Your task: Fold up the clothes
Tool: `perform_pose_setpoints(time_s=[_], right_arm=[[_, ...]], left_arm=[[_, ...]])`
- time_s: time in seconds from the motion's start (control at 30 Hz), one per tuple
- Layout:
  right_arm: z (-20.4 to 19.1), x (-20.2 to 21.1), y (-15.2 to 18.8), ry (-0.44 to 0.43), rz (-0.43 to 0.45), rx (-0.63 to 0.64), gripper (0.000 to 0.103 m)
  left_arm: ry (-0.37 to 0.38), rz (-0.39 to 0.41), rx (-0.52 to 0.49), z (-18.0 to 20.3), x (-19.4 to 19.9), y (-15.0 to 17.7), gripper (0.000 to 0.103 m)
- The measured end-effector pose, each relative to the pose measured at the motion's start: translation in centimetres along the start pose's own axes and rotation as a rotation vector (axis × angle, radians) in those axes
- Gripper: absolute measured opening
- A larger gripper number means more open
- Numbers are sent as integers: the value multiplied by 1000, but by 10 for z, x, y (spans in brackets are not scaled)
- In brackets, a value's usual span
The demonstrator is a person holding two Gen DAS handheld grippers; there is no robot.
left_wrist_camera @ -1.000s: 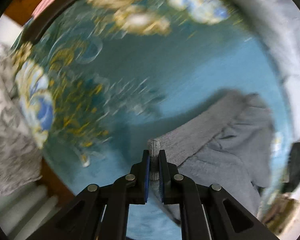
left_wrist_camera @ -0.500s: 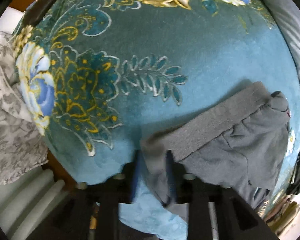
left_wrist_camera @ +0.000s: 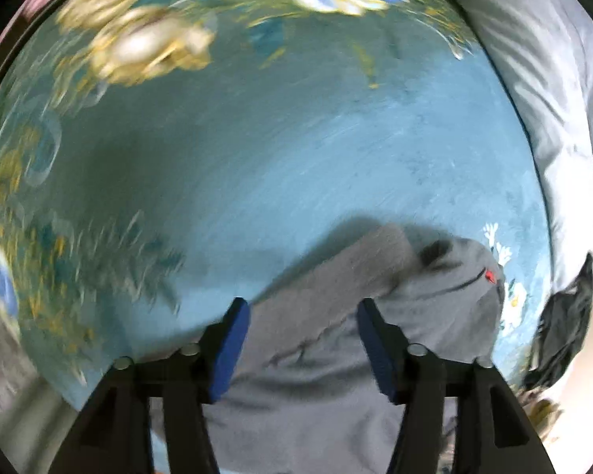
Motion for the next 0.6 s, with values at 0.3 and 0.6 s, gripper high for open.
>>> perform_pose_setpoints(time_s=[0.3, 0.6], right_arm=[[-44, 34, -8, -72, 103, 54, 6], [-81, 132, -74, 147, 385, 197, 6]], left_arm=[[-10, -17, -174, 10, -36, 1, 66], [34, -35, -159, -1, -63, 2, 67]])
Point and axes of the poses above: each gripper's, at about its wrist camera, not at the fingertips, and x roughly against the way its jaws point, z to its right, y to its underside, the point moved 8 cm from there along -x, roughly the way its jaws point, and after that the axes turned 4 degrees about -y, right-handed, at the moved point
